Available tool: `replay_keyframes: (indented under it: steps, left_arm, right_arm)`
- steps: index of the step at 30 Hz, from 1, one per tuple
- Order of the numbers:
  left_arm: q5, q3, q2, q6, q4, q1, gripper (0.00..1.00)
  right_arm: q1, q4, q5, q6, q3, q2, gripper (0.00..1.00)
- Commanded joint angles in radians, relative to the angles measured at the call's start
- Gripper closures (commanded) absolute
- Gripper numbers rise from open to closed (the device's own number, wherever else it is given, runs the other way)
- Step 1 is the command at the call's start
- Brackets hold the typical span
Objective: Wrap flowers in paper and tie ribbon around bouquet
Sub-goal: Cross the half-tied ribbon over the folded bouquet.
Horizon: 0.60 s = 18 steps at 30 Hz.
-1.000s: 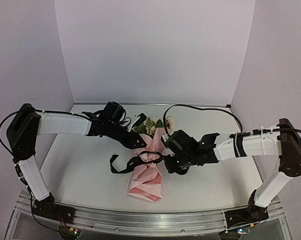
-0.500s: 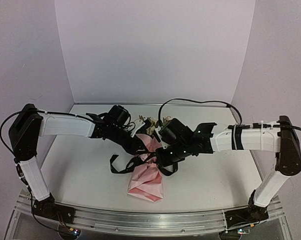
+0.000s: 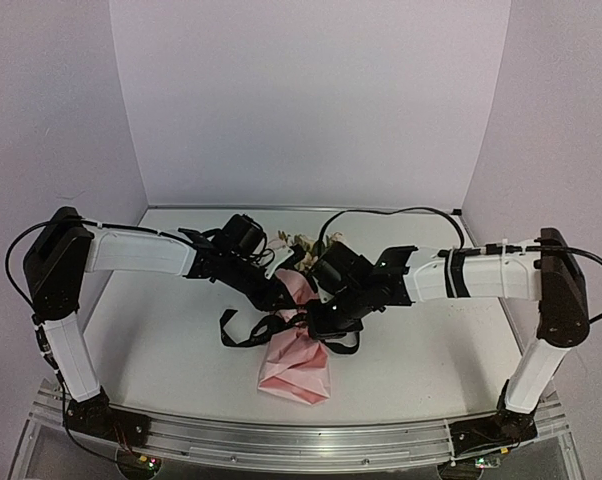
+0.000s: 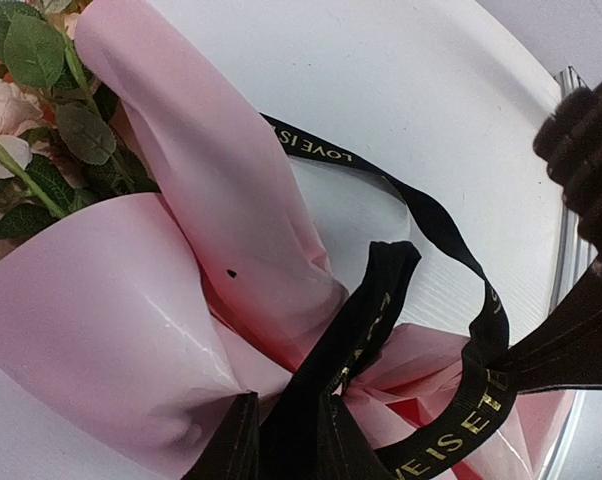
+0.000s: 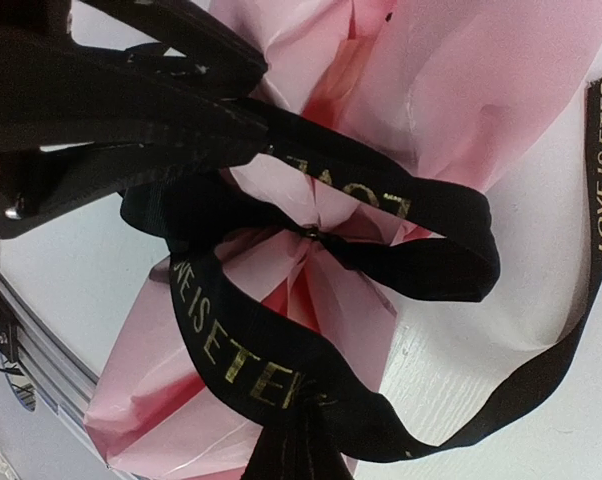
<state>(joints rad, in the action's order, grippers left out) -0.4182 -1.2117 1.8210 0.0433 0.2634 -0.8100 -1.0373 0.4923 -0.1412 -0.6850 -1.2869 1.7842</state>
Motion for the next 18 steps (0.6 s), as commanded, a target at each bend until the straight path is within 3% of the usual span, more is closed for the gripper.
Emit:
replay_keyframes:
  steps: [1, 6, 18]
  left_arm:
    - [0.019, -0.042, 0.002, 0.01, 0.017, -0.008, 0.89]
    - [0.027, -0.008, -0.045, -0.008, -0.039, -0.008, 0.99]
    - [-0.06, 0.072, -0.132, -0.063, -0.127, -0.008, 1.0]
  right_arm:
    - [0.015, 0.009, -0.032, -0.049, -0.04, 0.028, 1.0]
    - [0.036, 0.003, -0.052, -0.079, -0.051, 0.051, 1.0]
    - [0.092, -0.172, -0.083, -0.194, -0.027, 0.098, 1.0]
